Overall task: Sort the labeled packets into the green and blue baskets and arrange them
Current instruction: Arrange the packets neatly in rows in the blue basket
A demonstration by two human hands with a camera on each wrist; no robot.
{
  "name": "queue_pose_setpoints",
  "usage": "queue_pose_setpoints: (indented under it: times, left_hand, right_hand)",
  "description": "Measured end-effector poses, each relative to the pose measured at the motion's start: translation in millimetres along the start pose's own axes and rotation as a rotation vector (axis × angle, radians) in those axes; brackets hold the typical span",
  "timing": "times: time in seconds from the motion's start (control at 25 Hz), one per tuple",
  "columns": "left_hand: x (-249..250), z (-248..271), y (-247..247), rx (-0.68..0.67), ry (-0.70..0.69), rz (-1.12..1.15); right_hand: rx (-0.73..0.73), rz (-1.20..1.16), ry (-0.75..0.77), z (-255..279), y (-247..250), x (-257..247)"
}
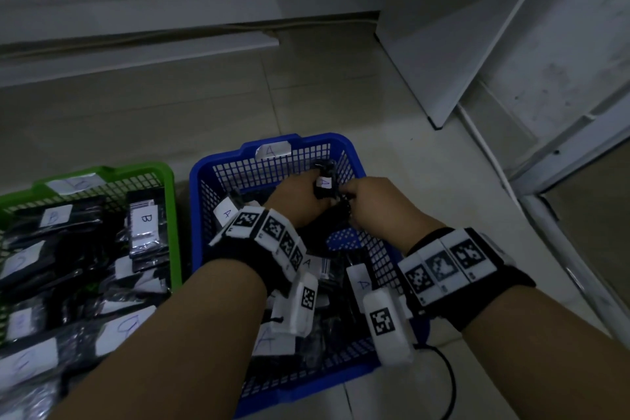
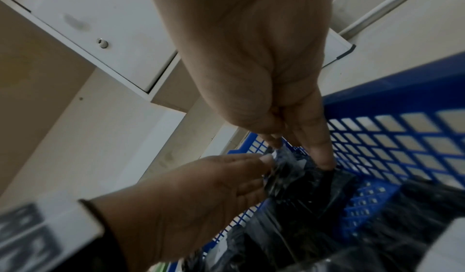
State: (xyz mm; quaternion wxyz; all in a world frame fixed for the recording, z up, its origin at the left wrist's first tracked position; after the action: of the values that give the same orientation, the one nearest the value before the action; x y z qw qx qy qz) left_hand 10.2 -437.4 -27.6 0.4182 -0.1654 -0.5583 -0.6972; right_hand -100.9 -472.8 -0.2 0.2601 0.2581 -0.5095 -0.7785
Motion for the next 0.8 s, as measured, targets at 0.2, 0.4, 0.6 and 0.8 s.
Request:
queue_pose_setpoints:
  times: [0.2,0.4,0.6,0.8]
  left_hand:
    - [-10.6,-4.7,3.5,0.161,0.168,0.138]
    - [-17.3,-8.2,-4.7,0.125,0.256,0.389]
    - [-19.1,-3.7,-9.2,0.122,0.193,0.460]
    - [-20.0,-7.4,-12.2,0.082,0.143,0.455]
  right_hand:
    - [0.054,-0.105,0.006,15.7,-0.2,4.2]
    - [0.046,-0.107,0.088,15.7,-8.6,-3.5]
    - [0.009,0.027,0.198,6.0,-11.6,-11.7]
    - [-0.051,0.094,0.178,-1.9,-23.5,-5.7]
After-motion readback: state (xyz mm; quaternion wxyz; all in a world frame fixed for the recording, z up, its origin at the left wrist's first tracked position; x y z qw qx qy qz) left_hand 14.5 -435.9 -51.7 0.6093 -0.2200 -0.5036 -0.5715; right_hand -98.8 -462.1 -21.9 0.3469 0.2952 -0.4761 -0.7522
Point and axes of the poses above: each hand's wrist, its own z-axis away from the middle knuckle, its own y-axis out of the back of the hand, x = y × z, the point moved 6 cm from there along -z, towards the middle knuckle, and after that the axes turned 13 degrees about z, right-handed, at the moved point
